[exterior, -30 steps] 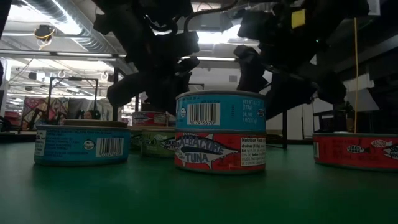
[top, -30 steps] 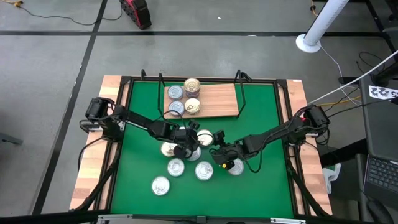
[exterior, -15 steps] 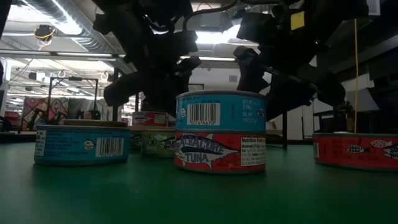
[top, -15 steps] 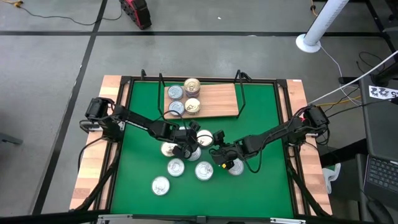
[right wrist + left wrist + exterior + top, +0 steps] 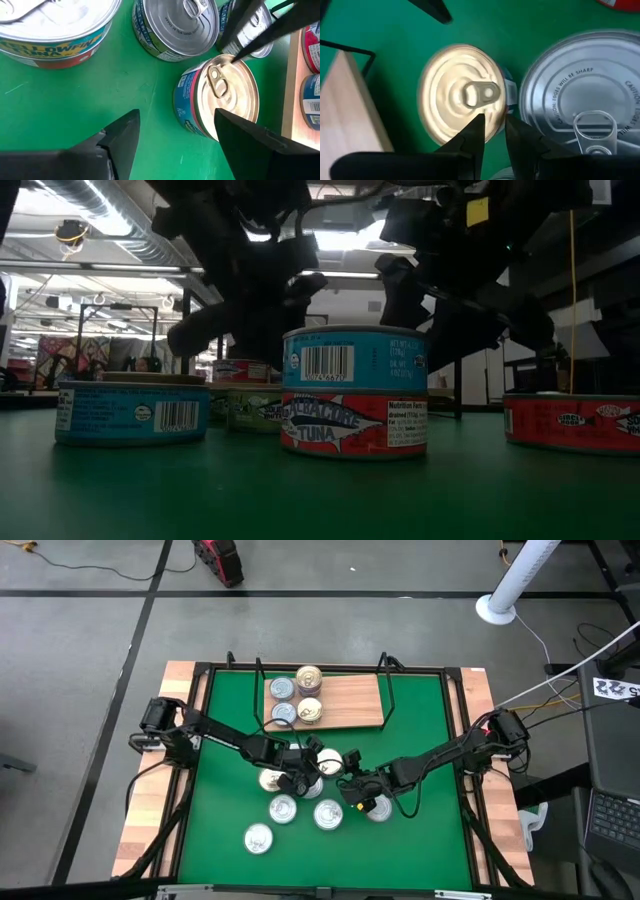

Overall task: Stack canned seafood by type on shelf
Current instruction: Stack the blue-pink tuna can on top of the blue-pink tuna can on the shelf

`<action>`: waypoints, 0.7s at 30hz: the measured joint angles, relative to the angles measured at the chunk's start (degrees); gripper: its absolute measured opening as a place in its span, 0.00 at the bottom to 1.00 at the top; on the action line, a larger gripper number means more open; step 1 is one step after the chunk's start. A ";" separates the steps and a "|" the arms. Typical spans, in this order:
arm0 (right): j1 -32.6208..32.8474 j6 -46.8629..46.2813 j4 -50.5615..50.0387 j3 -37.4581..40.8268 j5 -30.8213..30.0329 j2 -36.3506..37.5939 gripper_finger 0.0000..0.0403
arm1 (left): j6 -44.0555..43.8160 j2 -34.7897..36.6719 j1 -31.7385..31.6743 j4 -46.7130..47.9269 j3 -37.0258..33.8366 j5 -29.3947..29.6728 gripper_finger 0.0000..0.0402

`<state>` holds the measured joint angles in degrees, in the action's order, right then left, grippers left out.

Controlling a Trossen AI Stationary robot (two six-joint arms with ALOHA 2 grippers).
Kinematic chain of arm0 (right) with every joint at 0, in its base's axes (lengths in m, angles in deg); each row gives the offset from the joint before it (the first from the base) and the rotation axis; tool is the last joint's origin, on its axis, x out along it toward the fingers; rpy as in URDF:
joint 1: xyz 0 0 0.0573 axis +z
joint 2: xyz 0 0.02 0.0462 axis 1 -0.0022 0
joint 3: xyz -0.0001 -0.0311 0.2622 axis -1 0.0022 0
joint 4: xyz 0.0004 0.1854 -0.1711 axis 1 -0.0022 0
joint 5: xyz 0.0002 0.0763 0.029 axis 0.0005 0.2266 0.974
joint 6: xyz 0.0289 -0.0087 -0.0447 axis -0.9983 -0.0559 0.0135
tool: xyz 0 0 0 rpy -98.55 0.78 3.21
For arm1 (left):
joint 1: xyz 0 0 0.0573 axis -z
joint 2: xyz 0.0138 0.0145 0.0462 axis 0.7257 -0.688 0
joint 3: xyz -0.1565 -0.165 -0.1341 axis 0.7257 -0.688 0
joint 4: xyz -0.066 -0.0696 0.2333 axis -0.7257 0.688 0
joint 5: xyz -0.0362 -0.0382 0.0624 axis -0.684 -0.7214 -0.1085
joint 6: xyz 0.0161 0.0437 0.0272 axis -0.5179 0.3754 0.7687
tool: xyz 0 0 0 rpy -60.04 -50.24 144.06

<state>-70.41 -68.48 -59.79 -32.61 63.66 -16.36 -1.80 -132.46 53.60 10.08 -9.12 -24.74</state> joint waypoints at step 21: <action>0.02 -0.04 0.15 0.00 -0.11 0.07 0.63 | -2.34 -2.02 -0.11 -3.04 0.02 0.22 0.02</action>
<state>-70.39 -68.52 -59.64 -32.61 63.55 -16.29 -4.14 -134.47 53.49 7.05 -9.10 -24.52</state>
